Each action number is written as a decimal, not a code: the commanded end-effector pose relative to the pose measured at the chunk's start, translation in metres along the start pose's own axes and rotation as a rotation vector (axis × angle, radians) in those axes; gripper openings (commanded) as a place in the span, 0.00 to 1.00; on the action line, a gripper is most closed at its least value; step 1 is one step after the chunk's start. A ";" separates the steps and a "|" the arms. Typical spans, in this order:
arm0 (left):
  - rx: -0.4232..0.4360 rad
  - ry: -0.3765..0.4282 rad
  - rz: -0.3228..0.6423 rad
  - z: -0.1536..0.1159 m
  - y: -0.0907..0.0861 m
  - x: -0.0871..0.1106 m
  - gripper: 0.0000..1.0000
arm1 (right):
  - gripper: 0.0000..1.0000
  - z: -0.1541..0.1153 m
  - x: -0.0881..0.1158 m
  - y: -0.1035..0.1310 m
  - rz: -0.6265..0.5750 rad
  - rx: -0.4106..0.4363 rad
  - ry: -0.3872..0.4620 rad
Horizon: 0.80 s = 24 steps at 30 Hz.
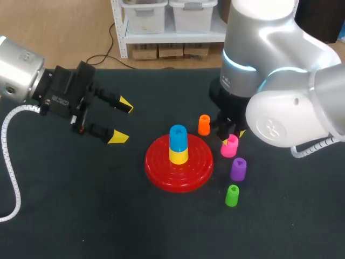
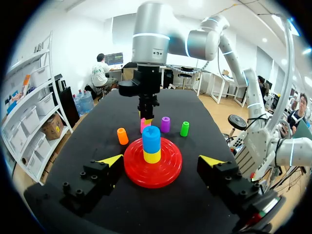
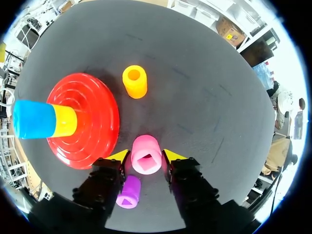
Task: Pick up and stack the cylinders on the red base in this order: pink,purple,orange,green
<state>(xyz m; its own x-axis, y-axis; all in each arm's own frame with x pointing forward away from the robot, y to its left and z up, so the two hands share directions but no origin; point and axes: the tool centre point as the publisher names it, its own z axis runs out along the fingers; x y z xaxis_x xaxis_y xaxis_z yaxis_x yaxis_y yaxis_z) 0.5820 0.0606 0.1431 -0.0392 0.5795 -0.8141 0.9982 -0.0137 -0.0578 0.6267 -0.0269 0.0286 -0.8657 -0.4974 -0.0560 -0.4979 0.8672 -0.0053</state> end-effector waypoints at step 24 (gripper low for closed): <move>-0.001 -0.003 0.003 0.000 0.000 0.001 1.00 | 0.00 0.000 0.003 0.004 0.002 -0.003 -0.027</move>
<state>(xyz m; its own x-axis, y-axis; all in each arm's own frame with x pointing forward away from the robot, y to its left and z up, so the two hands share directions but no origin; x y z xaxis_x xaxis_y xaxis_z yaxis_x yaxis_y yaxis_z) 0.5820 0.0606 0.1431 -0.0392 0.5795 -0.8141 0.9982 -0.0137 -0.0579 0.6249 -0.0244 0.0266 -0.8648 -0.4966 -0.0737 -0.4981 0.8671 0.0030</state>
